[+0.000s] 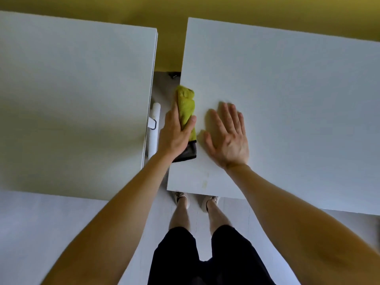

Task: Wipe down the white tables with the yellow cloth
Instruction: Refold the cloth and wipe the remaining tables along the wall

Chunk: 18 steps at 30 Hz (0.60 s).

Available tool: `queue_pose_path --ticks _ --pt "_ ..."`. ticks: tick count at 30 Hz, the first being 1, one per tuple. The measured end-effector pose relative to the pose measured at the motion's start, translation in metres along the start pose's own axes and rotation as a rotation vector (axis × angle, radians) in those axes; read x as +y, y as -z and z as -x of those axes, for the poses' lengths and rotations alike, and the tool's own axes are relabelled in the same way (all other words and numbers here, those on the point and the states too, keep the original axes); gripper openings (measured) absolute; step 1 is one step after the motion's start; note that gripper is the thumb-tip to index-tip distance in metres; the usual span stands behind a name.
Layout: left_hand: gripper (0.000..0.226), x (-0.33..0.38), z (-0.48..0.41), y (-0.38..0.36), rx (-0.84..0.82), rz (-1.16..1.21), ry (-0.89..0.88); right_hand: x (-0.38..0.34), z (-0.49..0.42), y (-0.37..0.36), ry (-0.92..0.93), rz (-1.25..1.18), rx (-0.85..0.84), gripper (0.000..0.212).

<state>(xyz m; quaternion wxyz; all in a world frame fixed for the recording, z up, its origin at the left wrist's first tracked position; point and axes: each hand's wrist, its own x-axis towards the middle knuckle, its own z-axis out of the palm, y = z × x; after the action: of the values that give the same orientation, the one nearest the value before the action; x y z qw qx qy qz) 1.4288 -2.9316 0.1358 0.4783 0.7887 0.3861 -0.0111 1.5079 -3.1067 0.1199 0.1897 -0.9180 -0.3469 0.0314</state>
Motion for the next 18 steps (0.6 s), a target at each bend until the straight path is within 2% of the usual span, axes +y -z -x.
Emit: queue_pose_path --ticks 3,6,9,12,18 --pt "0.087 -0.026 0.074 0.002 -0.078 -0.176 -0.049 -0.001 -0.003 0.000 0.007 -0.002 0.015 0.073" --pt "0.079 -0.041 0.083 -0.005 -0.032 -0.281 -0.179 0.001 -0.003 0.000 0.018 -0.005 0.040 0.072" --pt "0.071 -0.031 0.029 -0.012 0.058 -0.221 -0.287 0.005 -0.002 -0.002 0.024 0.008 0.055 0.071" --pt "0.070 -0.016 -0.004 -0.013 0.074 -0.107 -0.247 0.009 0.002 -0.003 0.038 0.010 0.056 0.069" --pt "0.073 -0.066 0.110 0.000 -0.094 -0.030 -0.196 0.003 0.002 0.000 0.030 0.011 0.060 0.067"
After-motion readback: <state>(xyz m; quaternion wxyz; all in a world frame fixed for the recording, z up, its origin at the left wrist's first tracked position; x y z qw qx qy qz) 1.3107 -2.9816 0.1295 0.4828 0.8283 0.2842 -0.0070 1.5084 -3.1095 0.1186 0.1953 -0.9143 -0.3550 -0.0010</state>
